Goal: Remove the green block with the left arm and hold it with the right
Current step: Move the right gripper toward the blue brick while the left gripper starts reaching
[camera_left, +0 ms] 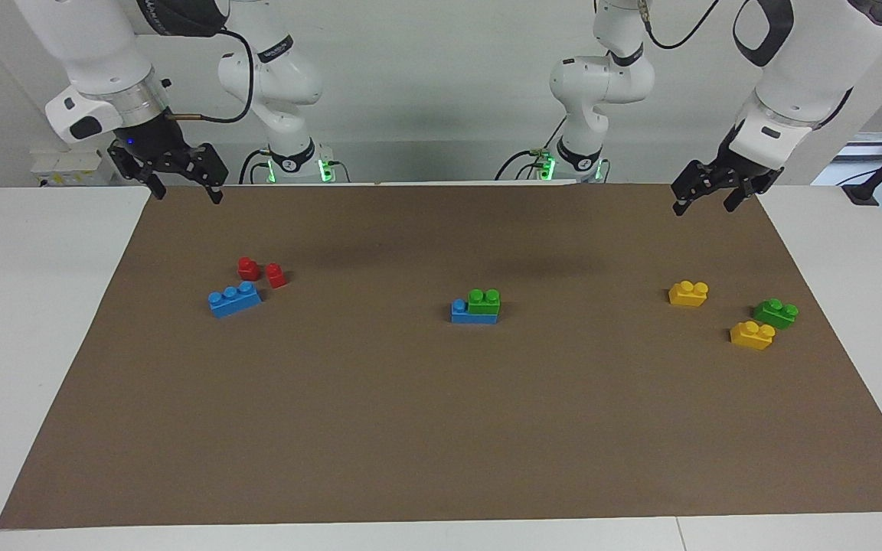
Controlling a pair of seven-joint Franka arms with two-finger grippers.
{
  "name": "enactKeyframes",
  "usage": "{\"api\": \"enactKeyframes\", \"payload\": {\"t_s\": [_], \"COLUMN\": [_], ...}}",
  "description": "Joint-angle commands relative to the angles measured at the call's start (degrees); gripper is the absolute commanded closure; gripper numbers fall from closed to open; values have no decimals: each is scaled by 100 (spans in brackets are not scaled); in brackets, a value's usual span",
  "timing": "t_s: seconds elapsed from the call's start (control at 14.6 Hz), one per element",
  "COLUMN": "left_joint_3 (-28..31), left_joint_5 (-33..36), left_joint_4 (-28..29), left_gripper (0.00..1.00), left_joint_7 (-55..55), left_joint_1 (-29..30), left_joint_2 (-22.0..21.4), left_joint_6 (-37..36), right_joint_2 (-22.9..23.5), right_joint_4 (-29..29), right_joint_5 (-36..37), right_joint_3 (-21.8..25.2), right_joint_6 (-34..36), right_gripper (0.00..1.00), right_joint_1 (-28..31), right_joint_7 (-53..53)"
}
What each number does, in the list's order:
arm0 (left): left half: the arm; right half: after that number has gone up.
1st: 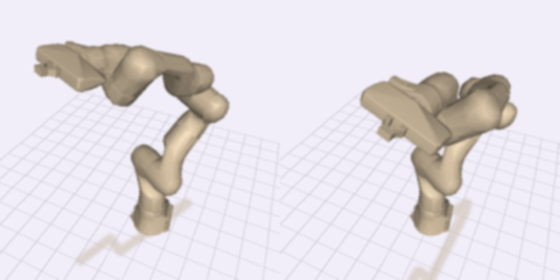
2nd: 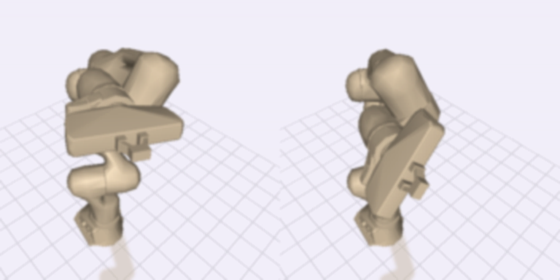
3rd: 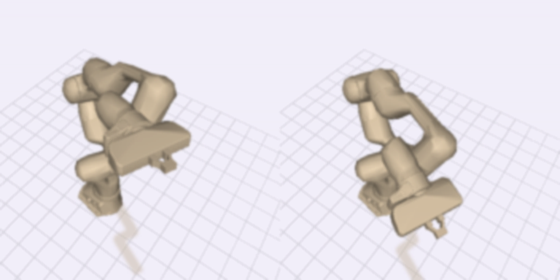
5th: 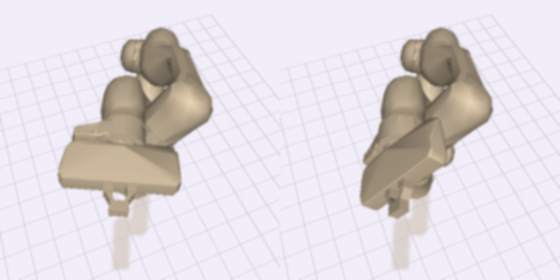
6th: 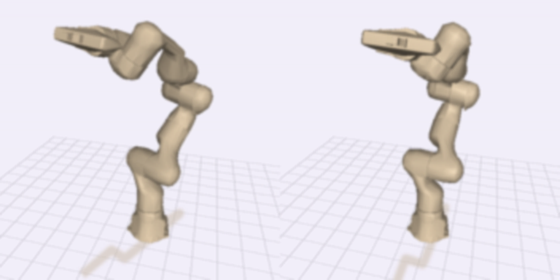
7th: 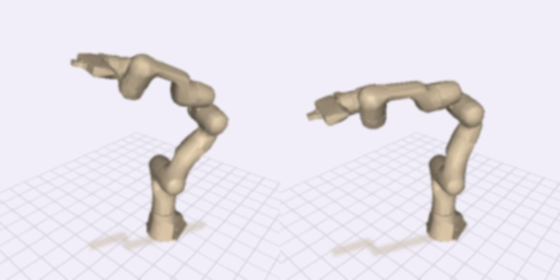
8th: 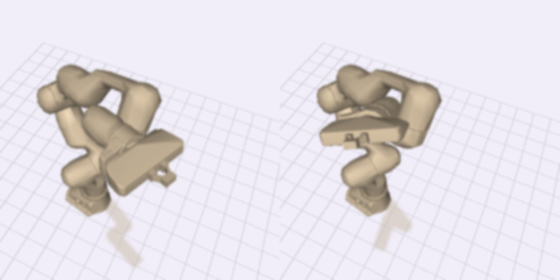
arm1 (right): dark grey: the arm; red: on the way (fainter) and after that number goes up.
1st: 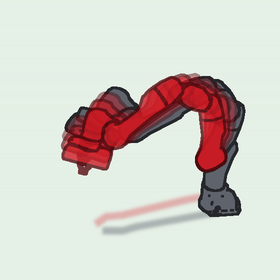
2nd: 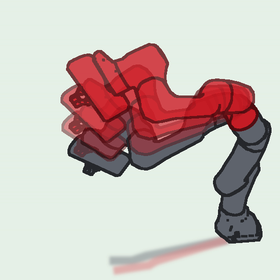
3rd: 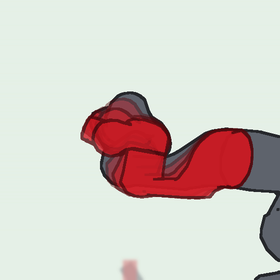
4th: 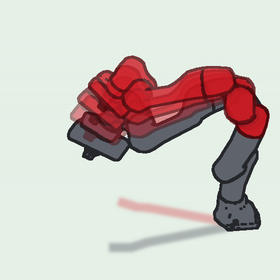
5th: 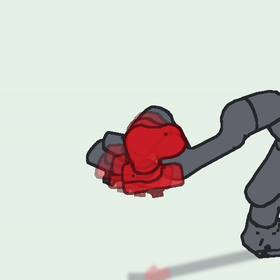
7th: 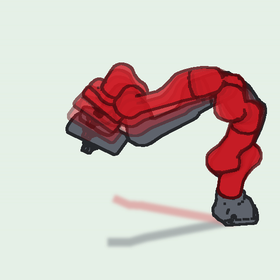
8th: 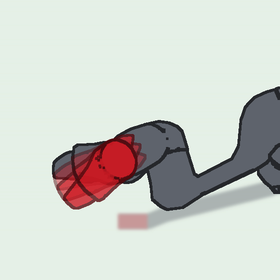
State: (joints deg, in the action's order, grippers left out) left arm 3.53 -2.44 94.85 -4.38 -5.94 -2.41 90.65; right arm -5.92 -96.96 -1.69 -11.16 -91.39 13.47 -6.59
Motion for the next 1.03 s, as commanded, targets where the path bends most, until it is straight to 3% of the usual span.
{"api": "enactKeyframes", "payload": {"t_s": [0.0,0.55,0.75,0.96], "left_joint_3": [-45,-54,-54,-63], "left_joint_5": [94,147,147,95], "left_joint_4": [77,129,235,349], "left_gripper": [0,0,0,0], "left_joint_7": [69,112,78,7], "left_joint_1": [75,153,145,145], "left_joint_2": [-137,-145,-181,-250], "left_joint_6": [5,110,338,331], "right_joint_2": [-14,362,714,733], "right_joint_4": [-234,-903,-1087,-1788], "right_joint_5": [-111,-1006,-1455,-2552], "right_joint_3": [-9,-71,-71,-71], "right_joint_6": [-466,-1495,-1925,-3143], "right_gripper": [0,0,0,0], "right_joint_1": [68,-687,-1021,-1302], "right_joint_7": [-759,-5129,-6071,-6398]}}
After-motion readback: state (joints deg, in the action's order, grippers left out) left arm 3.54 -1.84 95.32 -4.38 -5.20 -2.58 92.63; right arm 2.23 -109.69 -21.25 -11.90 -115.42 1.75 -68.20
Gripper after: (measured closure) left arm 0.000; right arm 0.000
